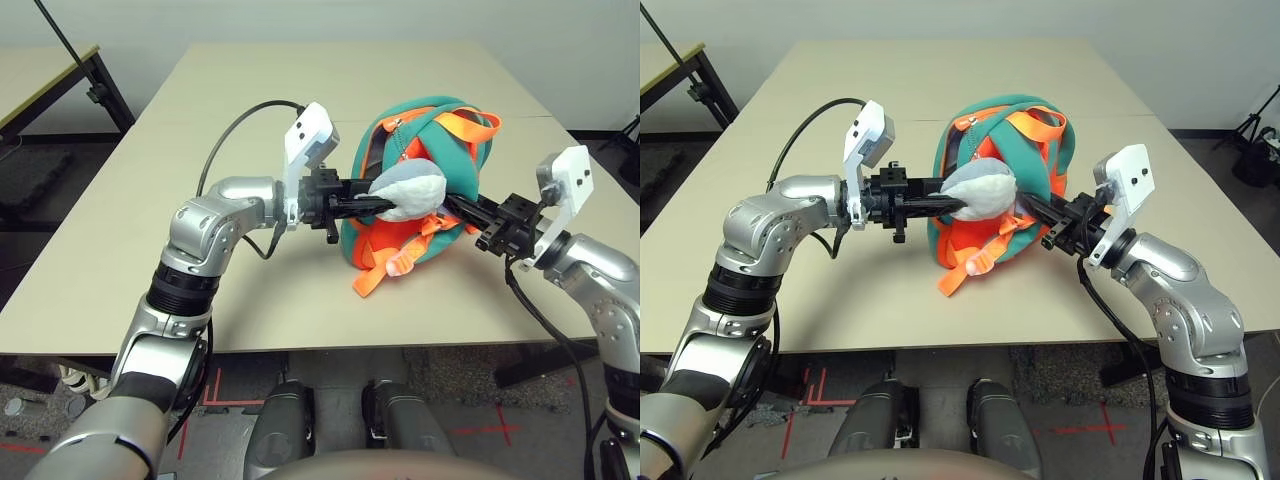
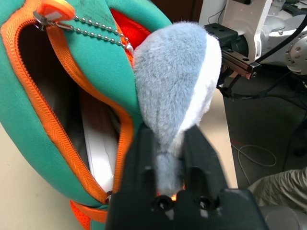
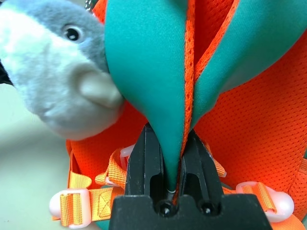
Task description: Put the pencil case into the backpack and zip it.
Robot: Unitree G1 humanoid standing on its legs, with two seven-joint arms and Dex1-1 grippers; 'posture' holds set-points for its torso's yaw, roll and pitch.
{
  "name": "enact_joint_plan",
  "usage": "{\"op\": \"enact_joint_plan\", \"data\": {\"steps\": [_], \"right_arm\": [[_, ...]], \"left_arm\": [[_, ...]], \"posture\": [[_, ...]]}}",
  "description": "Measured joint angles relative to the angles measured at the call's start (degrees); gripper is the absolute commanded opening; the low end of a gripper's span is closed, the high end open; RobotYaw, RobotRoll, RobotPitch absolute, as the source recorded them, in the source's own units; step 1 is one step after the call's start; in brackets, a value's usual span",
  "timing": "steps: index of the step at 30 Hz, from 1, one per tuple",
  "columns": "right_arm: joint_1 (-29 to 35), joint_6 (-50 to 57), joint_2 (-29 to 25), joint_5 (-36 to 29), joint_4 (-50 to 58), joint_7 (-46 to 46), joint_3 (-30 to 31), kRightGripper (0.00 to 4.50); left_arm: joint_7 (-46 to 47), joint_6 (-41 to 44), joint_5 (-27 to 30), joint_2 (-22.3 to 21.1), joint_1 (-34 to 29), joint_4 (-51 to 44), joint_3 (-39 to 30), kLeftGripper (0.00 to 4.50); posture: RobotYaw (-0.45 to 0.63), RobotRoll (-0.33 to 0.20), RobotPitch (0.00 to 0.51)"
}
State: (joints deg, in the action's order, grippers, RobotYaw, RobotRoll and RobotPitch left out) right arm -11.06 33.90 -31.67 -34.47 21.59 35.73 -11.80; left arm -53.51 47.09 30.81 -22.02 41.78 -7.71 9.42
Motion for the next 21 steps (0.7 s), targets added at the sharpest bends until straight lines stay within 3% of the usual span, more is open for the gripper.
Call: {"op": "enact_joint_plan", "data": {"steps": [8,16,21], "right_arm": [[-0.16,-0.07,0.15,0.09,-0.11,0.22,0.12,0.06],[-1.89,-0.72,0.23,0.1,-1.6,1.23,1.84,0.06],[-2.61,-1.25,0.23,0.13,-2.18,1.78,2.27,0.06]], "left_arm": [[-0.42,2.8,1.72,-4.56,0.0,-2.9,-0.19,0.05],[-3.08,5.37,4.22,-13.23,-0.03,-4.79,-1.3,0.05],[-3.67,5.51,4.98,-15.82,-0.07,-4.79,-1.63,0.05]], "posture": [[0.06,0.0,0.057],[0.09,0.0,0.053],[0.1,0.0,0.051]]}}
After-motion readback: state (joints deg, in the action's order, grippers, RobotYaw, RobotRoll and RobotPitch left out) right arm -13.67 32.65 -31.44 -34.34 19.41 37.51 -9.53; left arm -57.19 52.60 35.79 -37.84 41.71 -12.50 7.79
